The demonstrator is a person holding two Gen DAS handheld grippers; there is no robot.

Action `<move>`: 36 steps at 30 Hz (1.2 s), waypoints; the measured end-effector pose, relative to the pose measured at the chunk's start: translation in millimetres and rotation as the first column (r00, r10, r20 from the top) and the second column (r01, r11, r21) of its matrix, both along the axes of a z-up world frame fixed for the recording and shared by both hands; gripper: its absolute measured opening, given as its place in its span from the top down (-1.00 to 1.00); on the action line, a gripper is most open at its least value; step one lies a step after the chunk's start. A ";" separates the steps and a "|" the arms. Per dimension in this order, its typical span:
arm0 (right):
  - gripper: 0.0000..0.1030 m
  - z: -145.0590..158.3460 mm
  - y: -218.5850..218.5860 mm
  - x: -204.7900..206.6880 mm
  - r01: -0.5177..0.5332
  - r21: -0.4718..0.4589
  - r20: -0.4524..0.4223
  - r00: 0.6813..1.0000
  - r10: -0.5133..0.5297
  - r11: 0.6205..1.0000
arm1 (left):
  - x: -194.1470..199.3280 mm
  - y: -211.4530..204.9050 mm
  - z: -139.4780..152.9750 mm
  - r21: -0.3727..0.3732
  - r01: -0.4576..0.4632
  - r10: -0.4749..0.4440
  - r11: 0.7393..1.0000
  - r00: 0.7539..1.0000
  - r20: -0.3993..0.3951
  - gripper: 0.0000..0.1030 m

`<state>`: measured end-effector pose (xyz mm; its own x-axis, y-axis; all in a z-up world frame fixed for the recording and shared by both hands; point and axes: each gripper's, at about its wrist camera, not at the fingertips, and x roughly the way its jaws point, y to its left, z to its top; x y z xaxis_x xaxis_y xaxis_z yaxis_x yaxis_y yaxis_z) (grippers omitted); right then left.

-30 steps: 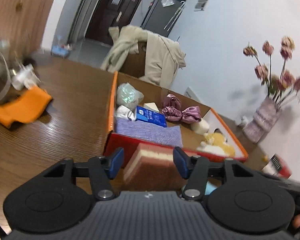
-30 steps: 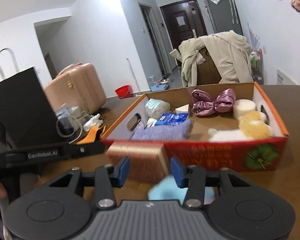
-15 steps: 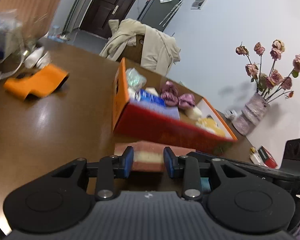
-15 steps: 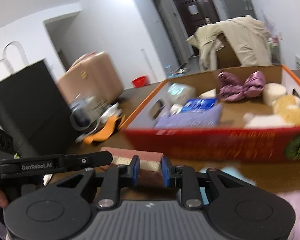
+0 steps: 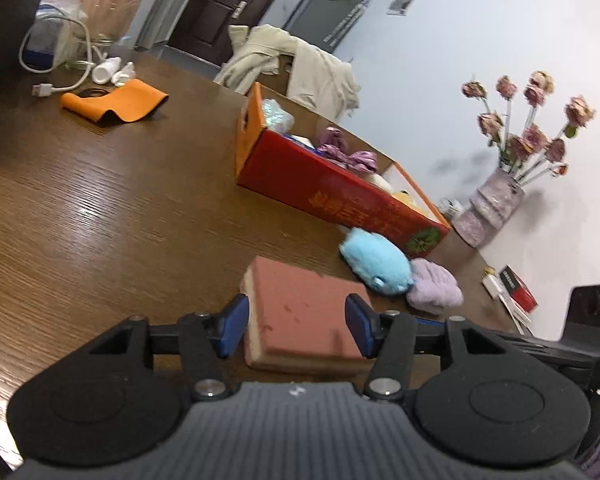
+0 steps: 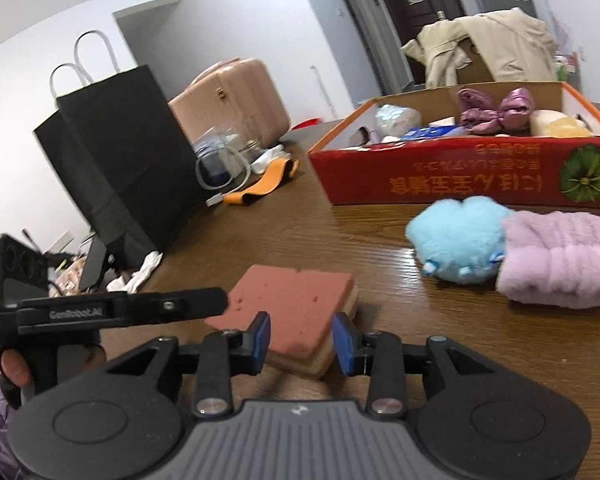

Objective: Organize soft objects
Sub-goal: 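Close the left gripper on the sponge block and lift it, then carry the sponge block into the box and open the left gripper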

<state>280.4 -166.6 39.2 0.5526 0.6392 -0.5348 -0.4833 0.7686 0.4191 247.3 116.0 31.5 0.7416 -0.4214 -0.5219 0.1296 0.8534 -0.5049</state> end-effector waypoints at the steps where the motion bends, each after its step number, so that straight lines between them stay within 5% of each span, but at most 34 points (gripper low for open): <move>1: 0.33 -0.2 0.0 1.8 0.005 0.000 -0.001 1.000 -0.005 1.000 | 2.4 -0.4 -1.2 0.005 -0.006 0.006 1.000 1.000 -0.006 -0.04; 9: 0.33 -14.2 4.1 16.7 0.040 0.002 -0.058 0.998 -0.040 0.999 | 12.3 0.2 -8.2 0.004 -0.008 0.008 1.000 1.000 -0.029 -0.04; 13: 0.35 -17.8 5.8 21.4 0.031 0.023 -0.077 0.997 -0.029 0.999 | 18.0 -0.8 -11.0 -0.006 0.018 -0.018 1.000 0.999 -0.044 0.33; 15: 0.41 -16.7 6.9 22.4 0.027 0.025 -0.078 0.997 -0.025 0.999 | 18.7 -4.8 -7.9 0.004 0.029 -0.029 1.000 0.999 -0.042 0.34; 20: 0.46 25.3 -9.0 24.7 0.073 0.050 0.063 0.995 -0.076 0.996 | 38.1 -22.7 36.2 0.003 0.072 -0.072 0.997 0.992 0.107 0.34; 25: 0.46 72.2 -49.0 84.2 0.153 0.032 0.180 0.971 -0.156 0.988 | 136.7 -64.0 80.5 -0.016 0.147 -0.143 0.989 0.980 0.141 0.34; 29: 0.49 74.0 -89.7 175.9 0.239 0.055 0.045 0.969 -0.242 0.969 | 235.9 -113.4 80.6 0.030 0.188 -0.188 0.982 0.982 0.018 0.34; 33: 0.49 51.6 -105.4 261.3 0.313 -0.048 -0.100 0.943 -0.316 0.949 | 316.0 -144.7 51.9 0.045 0.210 -0.201 0.977 0.968 -0.152 0.34; 36: 0.49 31.2 -103.5 302.5 0.318 -0.105 -0.163 0.929 -0.332 0.942 | 347.8 -155.3 34.0 0.114 0.204 -0.178 0.972 0.963 -0.201 0.34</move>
